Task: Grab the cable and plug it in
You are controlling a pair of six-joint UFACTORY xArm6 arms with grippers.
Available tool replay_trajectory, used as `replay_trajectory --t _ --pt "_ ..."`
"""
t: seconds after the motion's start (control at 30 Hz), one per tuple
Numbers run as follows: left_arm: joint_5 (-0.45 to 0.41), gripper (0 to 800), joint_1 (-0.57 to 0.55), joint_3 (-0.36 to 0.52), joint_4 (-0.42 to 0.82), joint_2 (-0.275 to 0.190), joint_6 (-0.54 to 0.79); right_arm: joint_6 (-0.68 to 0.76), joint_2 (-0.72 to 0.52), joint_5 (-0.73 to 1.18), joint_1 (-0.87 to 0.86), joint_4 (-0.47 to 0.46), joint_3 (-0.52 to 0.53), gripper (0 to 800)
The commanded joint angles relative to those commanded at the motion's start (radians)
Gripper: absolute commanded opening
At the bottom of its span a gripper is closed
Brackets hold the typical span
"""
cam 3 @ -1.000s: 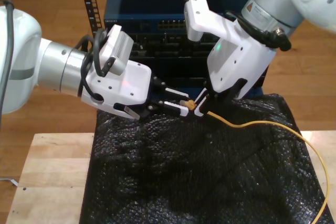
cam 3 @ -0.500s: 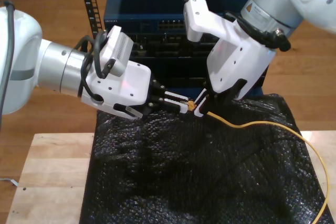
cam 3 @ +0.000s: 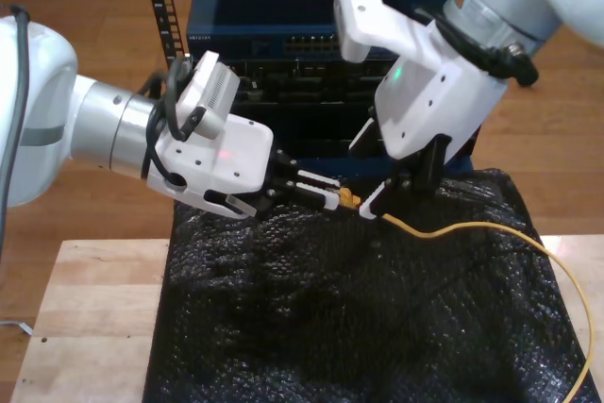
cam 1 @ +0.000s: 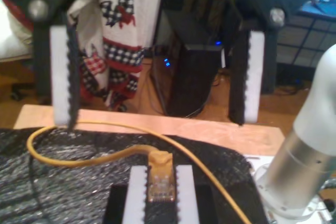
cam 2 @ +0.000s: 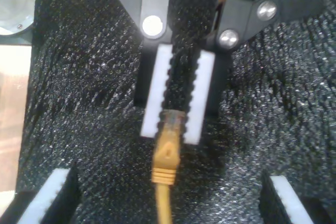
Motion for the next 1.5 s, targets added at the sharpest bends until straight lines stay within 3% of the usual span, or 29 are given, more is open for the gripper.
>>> replay_trajectory --t 0.3,0.6,0.8,1.0,1.5 --pt "0.035 2 0.069 -0.009 -0.057 0.052 -0.002 -0.060 -0.008 -0.023 -0.002 0.005 -0.025 800" --pt "0.178 1 0.183 -0.054 -0.107 0.167 -0.106 -0.086 -0.087 -0.023 -0.002 0.002 -0.026 797" --pt "0.230 1 0.209 -0.054 -0.109 0.172 -0.109 -0.175 -0.170 -0.083 0.008 0.035 0.048 798" --pt "0.305 1 0.244 -0.055 -0.149 0.212 -0.120 -0.295 -0.281 -0.244 0.037 0.089 0.178 796" --pt "0.420 1 0.247 -0.071 -0.161 0.264 -0.186 -0.405 -0.361 -0.532 0.207 0.094 0.325 794"
